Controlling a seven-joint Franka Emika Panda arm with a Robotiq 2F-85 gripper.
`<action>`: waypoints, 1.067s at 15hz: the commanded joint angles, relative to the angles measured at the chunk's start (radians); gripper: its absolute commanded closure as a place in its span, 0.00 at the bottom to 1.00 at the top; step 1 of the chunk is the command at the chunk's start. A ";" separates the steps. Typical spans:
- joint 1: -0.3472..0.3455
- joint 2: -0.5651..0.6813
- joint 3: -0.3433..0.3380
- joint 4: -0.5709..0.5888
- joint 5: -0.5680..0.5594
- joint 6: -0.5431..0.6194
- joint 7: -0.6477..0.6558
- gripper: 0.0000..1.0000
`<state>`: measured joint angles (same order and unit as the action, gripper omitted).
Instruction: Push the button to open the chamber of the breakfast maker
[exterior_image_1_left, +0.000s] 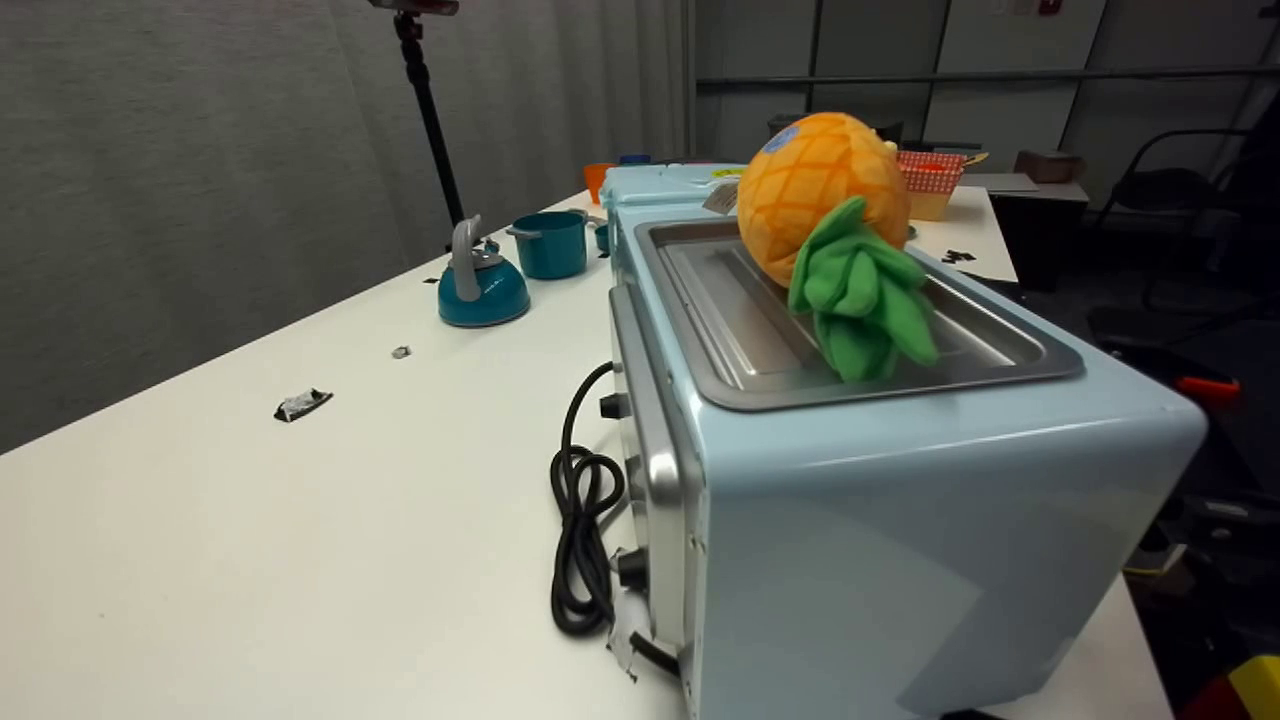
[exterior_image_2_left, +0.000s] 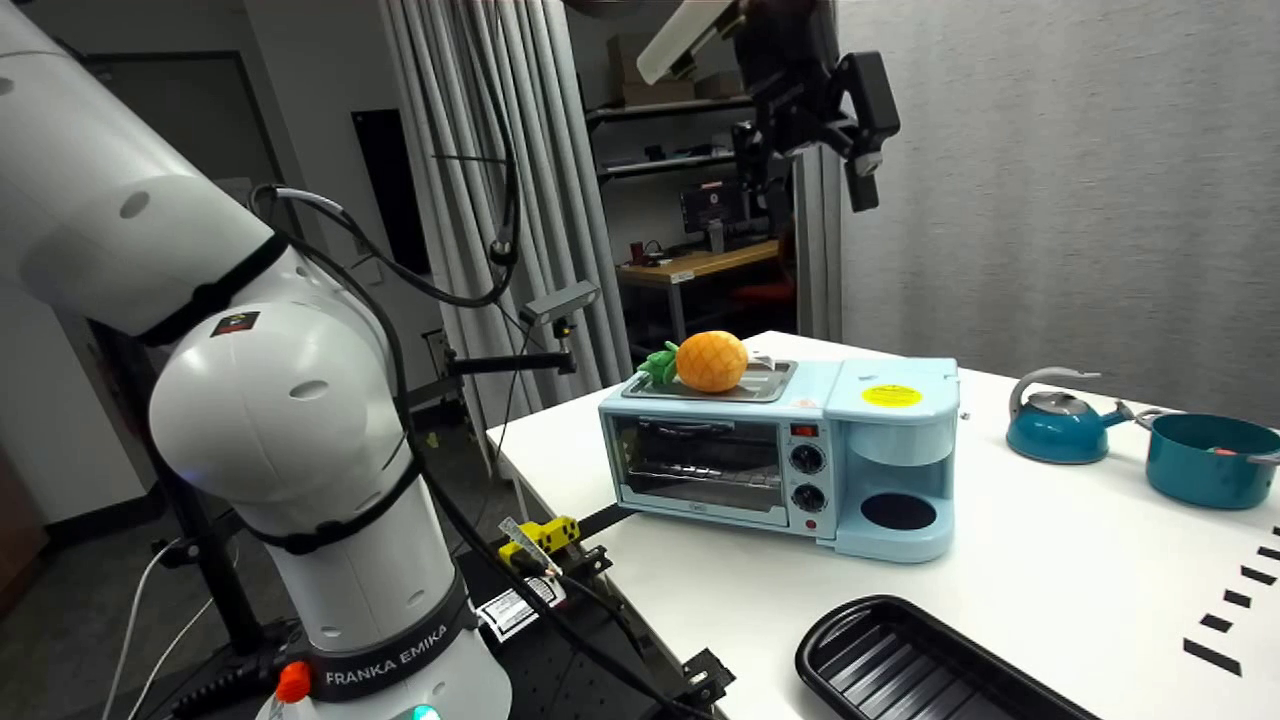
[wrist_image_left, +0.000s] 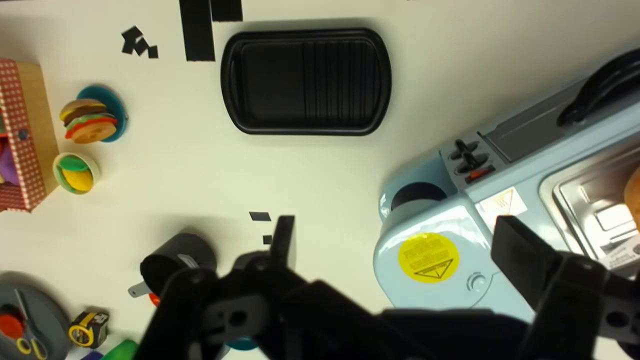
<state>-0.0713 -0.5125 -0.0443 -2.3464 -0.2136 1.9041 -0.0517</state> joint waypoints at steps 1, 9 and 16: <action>0.027 0.157 -0.012 0.146 0.077 0.029 -0.009 0.00; 0.021 0.204 -0.001 0.184 0.084 0.038 -0.001 0.00; 0.053 0.282 0.020 0.202 0.119 0.089 -0.012 0.00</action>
<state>-0.0433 -0.2831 -0.0344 -2.1659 -0.1276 1.9614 -0.0530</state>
